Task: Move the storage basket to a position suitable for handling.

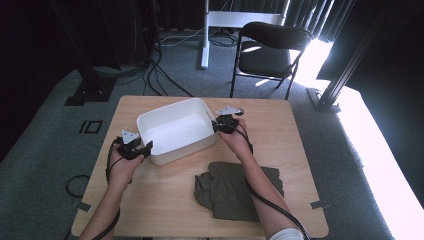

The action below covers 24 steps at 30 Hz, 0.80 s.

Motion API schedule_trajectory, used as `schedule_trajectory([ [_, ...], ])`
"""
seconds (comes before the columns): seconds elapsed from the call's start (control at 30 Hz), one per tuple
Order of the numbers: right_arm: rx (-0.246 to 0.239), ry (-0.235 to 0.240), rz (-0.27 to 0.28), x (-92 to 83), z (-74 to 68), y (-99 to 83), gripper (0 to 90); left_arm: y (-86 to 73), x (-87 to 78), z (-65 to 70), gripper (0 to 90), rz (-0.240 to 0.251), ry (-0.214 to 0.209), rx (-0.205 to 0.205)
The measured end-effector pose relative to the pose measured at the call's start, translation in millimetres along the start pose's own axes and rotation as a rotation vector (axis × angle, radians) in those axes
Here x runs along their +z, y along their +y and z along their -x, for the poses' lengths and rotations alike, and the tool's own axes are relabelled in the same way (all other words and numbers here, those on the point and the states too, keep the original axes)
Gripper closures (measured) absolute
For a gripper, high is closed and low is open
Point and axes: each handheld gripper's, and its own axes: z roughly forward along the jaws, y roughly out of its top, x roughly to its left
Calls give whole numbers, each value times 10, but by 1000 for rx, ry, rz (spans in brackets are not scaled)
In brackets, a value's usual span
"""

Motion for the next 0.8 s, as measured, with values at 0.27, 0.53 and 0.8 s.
schedule_trajectory([
  [0.27, 37, -15, -10, -18, -61, -4, 814, 22, 33, 61, 604, -19, 50, -47],
  [0.53, 48, -39, -30, -87, -53, -29, 816, 36, 98, 117, 639, -19, 63, -48],
  [0.8, 89, -51, -36, -170, 34, -87, 817, 79, 185, 178, 652, -10, 30, -43],
])
